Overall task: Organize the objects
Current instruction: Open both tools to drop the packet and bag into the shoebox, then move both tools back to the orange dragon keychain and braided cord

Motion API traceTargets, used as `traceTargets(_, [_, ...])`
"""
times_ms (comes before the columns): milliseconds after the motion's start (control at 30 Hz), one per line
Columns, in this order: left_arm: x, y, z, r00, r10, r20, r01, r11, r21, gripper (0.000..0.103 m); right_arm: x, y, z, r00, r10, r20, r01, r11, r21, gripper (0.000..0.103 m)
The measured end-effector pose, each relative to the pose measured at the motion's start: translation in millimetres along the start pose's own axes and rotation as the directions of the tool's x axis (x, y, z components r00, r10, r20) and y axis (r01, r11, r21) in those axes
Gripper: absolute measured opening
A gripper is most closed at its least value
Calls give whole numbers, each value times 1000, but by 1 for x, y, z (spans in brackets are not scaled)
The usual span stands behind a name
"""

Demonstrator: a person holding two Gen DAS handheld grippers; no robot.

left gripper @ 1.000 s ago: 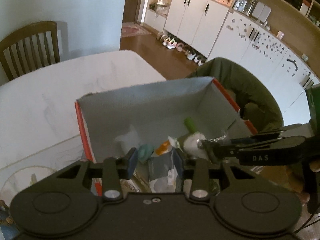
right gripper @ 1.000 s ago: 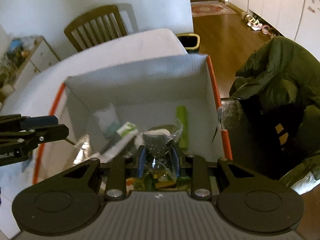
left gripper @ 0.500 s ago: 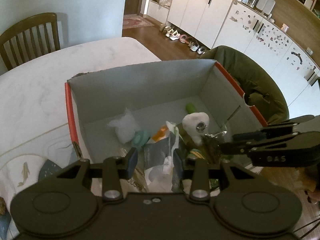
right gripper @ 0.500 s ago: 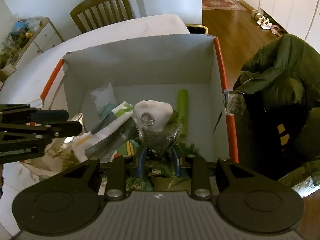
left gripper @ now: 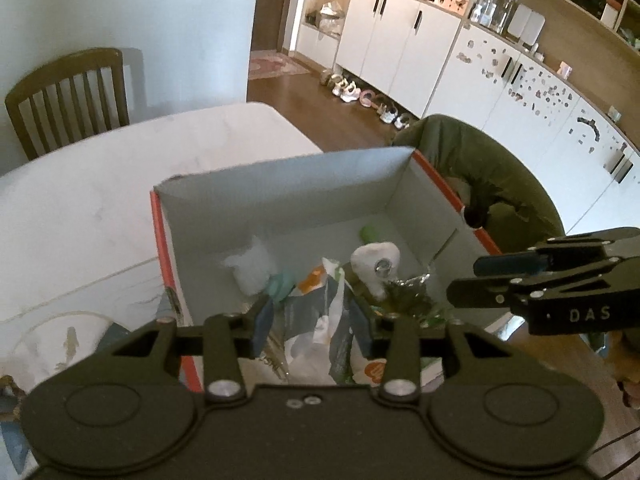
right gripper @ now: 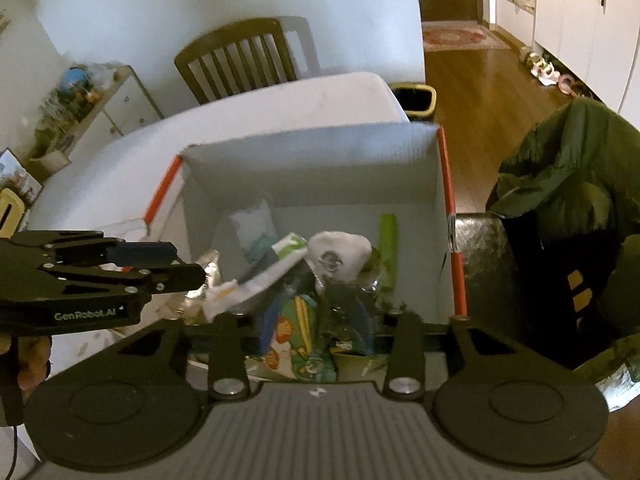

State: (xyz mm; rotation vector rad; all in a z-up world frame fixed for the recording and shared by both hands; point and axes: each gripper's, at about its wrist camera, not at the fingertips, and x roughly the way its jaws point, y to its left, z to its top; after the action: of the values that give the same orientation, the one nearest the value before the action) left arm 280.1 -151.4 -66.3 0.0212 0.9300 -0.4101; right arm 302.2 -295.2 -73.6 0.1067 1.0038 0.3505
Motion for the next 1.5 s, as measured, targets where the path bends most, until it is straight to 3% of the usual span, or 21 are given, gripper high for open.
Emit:
traceTargets(167, [-21, 2, 0, 999, 1, 34, -1, 1000, -9, 45, -16, 12, 1, 999, 17, 36, -17, 1000, -23, 46])
traceTargets(267, [-35, 5, -2, 999, 10, 54, -9, 1000, -12, 60, -24, 20, 1, 998, 23, 59, -21, 999, -40, 52])
traceTargets(467, [-63, 16, -7, 994, 25, 105, -22, 999, -24, 66, -36, 38, 1, 996, 37, 85, -32, 998, -54, 58])
traceTargets(633, [-83, 29, -15, 988, 45, 146, -42, 999, -21, 80, -44, 57, 0, 993, 64, 102, -57, 996, -73, 67])
traceTargets(800, [-99, 51, -26, 985, 64, 163, -58, 997, -41, 89, -47, 80, -1, 988, 91, 124, -82, 993, -79, 75])
traceTargets(1033, [-116, 96, -45, 977, 132, 167, -120, 990, -76, 102, -33, 125, -3, 989, 111, 98, -97, 987, -129, 76])
traceTargets(1300, [-134, 161, -66, 973, 181, 145, -164, 978, -127, 103, -9, 186, -4, 989, 135, 61, -123, 977, -176, 78])
traceTargets(1500, [-137, 212, -83, 959, 254, 130, -231, 959, -165, 103, 17, 230, -8, 991, 130, 23, -122, 971, -206, 78])
